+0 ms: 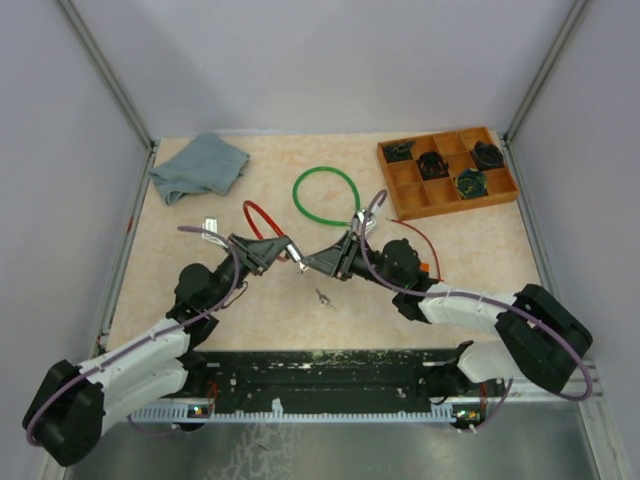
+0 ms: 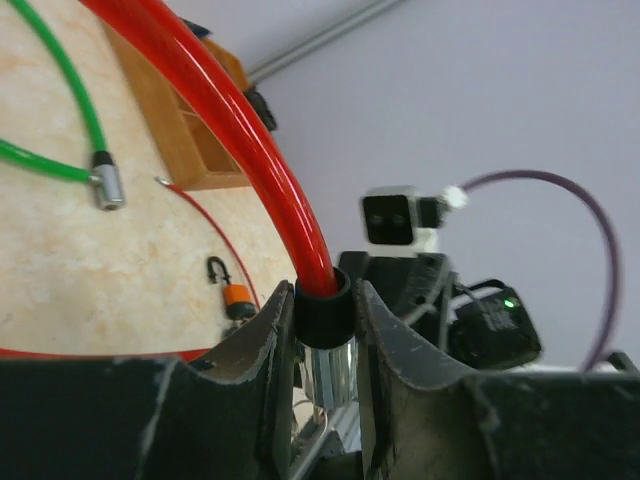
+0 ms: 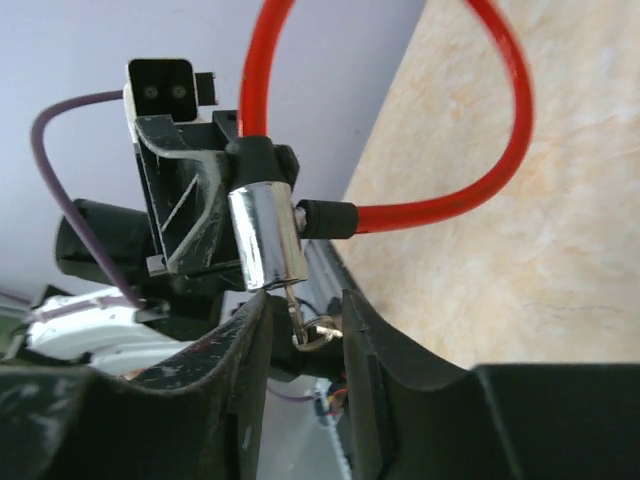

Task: Unlock with the key
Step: Unlock the lock.

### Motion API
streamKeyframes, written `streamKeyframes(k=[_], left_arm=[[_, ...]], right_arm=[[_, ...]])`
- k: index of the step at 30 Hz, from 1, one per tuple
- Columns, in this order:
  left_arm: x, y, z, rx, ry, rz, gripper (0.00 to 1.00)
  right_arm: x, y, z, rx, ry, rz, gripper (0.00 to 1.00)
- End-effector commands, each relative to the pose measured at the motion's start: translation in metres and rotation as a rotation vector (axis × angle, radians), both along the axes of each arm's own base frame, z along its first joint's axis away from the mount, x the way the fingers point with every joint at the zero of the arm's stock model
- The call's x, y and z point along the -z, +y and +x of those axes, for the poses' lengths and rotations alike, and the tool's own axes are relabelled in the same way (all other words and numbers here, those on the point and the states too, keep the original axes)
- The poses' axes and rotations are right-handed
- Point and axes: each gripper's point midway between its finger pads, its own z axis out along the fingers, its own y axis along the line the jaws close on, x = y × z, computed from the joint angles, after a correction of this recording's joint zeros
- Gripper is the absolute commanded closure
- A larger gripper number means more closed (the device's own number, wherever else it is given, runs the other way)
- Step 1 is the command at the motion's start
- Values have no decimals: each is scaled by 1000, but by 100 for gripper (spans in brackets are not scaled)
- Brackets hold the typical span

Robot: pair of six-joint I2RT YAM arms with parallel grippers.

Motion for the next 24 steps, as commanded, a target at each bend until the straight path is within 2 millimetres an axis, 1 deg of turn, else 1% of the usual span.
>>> streamKeyframes(k=[1,3,6,9,12,16,19,23,24], left_arm=[[3,3,9,-56,44,85,100],[7,4,13,-76,68,116,100],[12,5,18,-95,98,154,100],[17,4,22,-104,126,184,100],[20,4,25,-111,155,190,100],[31,5,29,-127,243,215,100],[38,5,31,-138,306,225,100],[51,6,36,-165,395,248,100],[50,7,37,-171,412,251,100]], right_arm=[[-39,-10,20,90,-221,-82,62],[-36,-12,21,89,-269,-157,59],[-28,-14,22,71,-327,-260,52],[-24,-10,18,31,-416,-347,50],[-11,-6,16,33,-513,-488,50],[7,-4,13,33,-646,-629,51],[12,-3,11,37,-719,-702,51],[16,4,8,33,-811,-787,52],[17,6,8,33,-830,-804,53]])
